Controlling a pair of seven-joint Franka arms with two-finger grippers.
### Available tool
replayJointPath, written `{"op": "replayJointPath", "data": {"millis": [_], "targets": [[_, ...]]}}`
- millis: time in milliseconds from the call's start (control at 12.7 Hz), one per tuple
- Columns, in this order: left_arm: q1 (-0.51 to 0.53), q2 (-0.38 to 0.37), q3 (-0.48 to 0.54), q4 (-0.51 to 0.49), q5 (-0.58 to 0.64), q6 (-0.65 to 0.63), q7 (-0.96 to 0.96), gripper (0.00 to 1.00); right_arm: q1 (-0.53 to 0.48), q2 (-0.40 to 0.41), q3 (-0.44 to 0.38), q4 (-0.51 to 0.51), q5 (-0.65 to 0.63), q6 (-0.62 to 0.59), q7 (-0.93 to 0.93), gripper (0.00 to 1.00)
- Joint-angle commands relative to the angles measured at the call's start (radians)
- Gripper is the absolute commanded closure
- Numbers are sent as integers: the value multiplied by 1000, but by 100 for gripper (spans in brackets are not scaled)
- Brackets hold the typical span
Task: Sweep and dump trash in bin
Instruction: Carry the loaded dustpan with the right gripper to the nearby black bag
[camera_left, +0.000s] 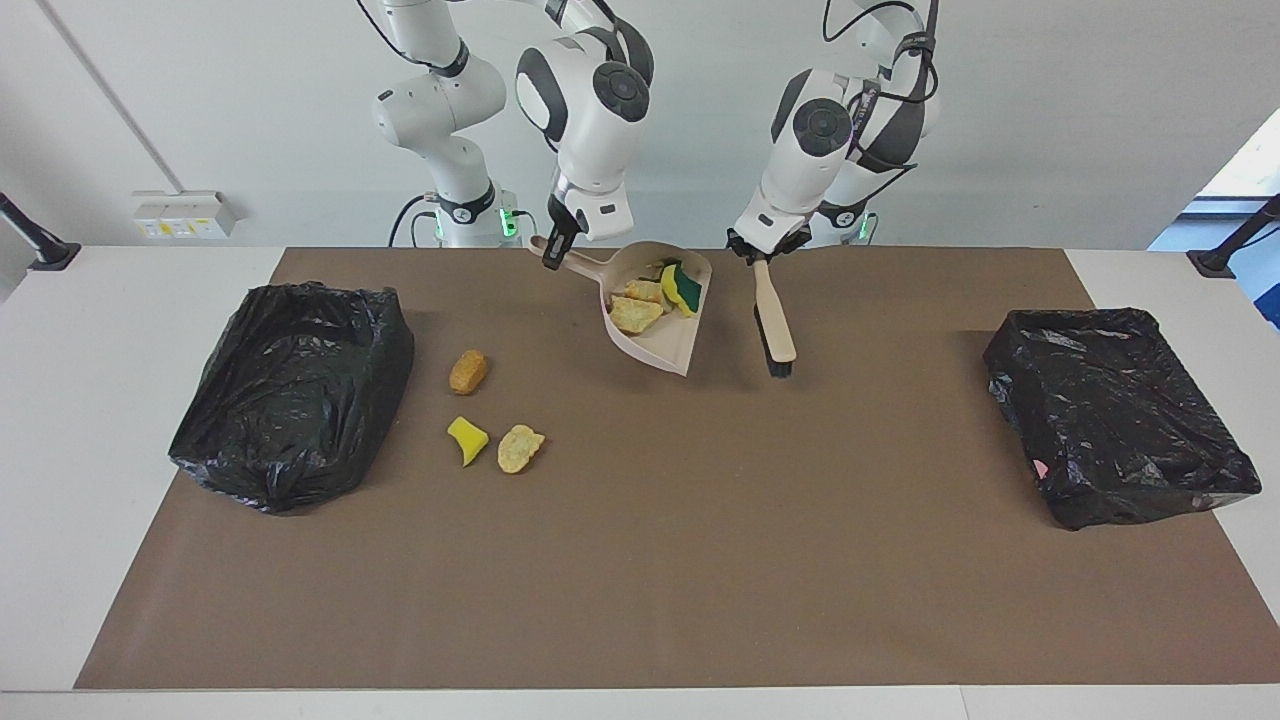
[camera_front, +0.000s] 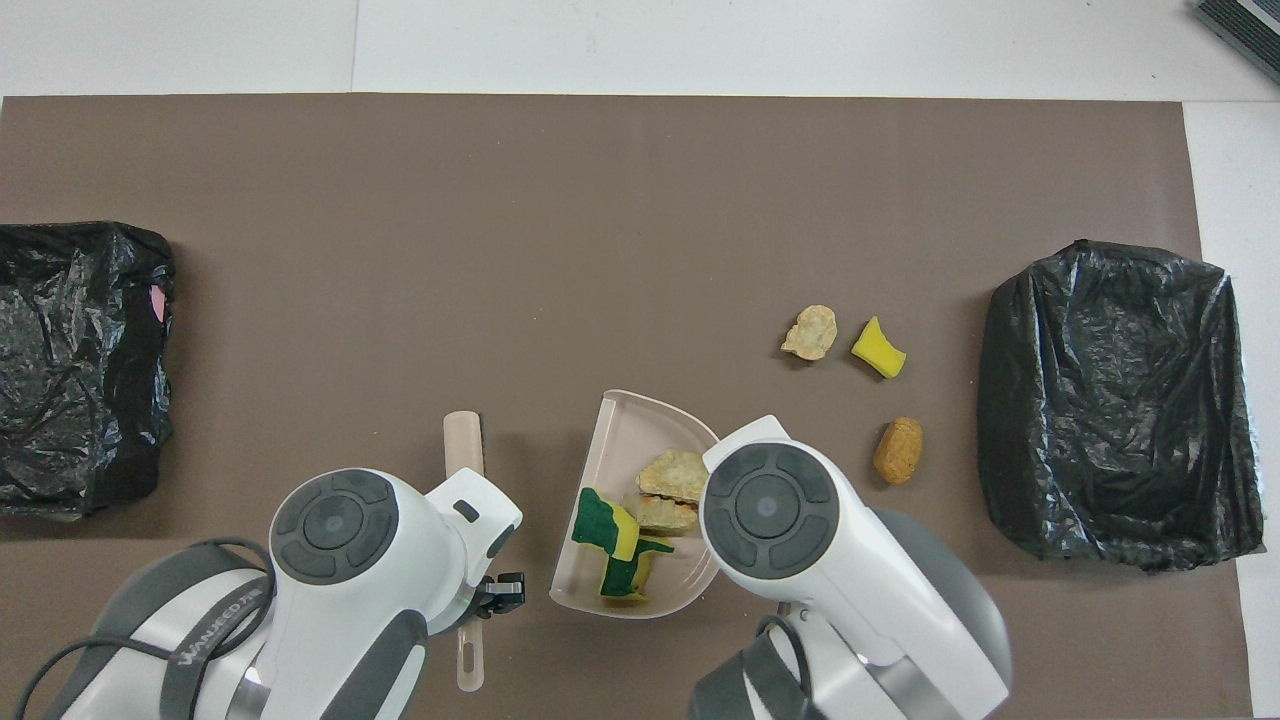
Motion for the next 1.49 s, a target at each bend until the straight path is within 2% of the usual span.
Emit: {"op": "replayJointPath", "data": {"millis": [0, 157, 471, 706, 863, 941, 1177, 1412], "targets": [[-23, -40, -36, -42, 6, -3, -34, 100, -100, -71, -1, 11, 23, -21, -108, 100], [-23, -56, -70, -49, 6, -8, -22, 100, -192, -96, -20, 43, 23, -32, -215, 100], [-76, -54, -131, -82, -79, 75, -92, 100, -399, -94, -39, 108, 23, -61, -389, 100], [-133, -56, -165, -140, -128, 161, -154, 100, -559, -78, -63, 127, 17, -52, -558, 100], [-144, -53, -197, -188, -178, 280, -186, 100, -671, -78, -65, 125, 1, -47, -621, 100], [-144, -51, -205, -202, -178, 296, -218, 100, -714, -78, -65, 123, -14, -41, -645, 100], [-145, -76, -234, -239, -178, 316, -223, 100, -804, -78, -65, 113, -137, 60, -702, 100], [-142, -70, -236, -237, -178, 308, -205, 100, -913, -30, -67, 110, -212, 202, -759, 100]]}}
